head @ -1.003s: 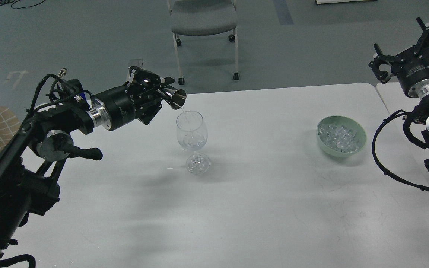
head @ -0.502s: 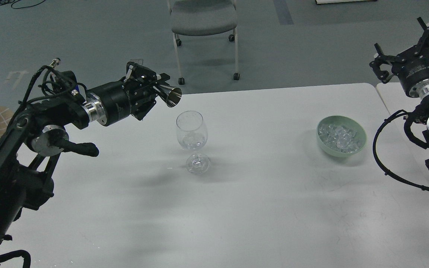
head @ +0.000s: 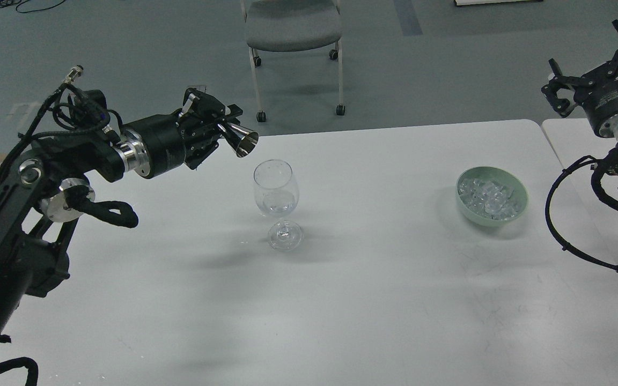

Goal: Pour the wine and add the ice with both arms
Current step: 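Rotate the jigger upright with the left gripper and pull it back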

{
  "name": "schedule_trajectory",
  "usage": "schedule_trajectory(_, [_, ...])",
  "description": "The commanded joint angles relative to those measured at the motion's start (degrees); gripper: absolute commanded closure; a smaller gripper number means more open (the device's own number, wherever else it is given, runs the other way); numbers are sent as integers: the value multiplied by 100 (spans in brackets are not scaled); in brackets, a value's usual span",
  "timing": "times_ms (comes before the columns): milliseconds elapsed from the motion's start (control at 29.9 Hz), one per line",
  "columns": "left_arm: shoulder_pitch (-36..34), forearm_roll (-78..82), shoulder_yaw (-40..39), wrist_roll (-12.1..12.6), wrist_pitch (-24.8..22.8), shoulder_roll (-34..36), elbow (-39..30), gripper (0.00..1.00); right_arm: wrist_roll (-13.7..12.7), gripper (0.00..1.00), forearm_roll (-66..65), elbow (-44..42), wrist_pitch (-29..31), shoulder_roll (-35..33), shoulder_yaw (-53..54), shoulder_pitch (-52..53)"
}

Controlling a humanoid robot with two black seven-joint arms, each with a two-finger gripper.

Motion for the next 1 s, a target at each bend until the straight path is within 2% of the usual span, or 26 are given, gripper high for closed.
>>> schedule_trajectory(0, [-12, 266, 0, 0, 0, 32, -142, 100, 0, 0, 0, -1, -1, -1, 0, -2])
schedule_trajectory(234, [-73, 311, 289, 0, 0, 101, -292, 100, 0, 0, 0, 34, -1, -1, 26, 7])
schedule_trajectory(736, [-170, 715, 386, 0, 0, 181, -353, 100, 0, 0, 8, 105, -1, -150, 52, -28])
schedule_trajectory(970, [-205, -117, 255, 0, 79, 198, -266, 100, 0, 0, 8, 87, -1, -141, 52, -46])
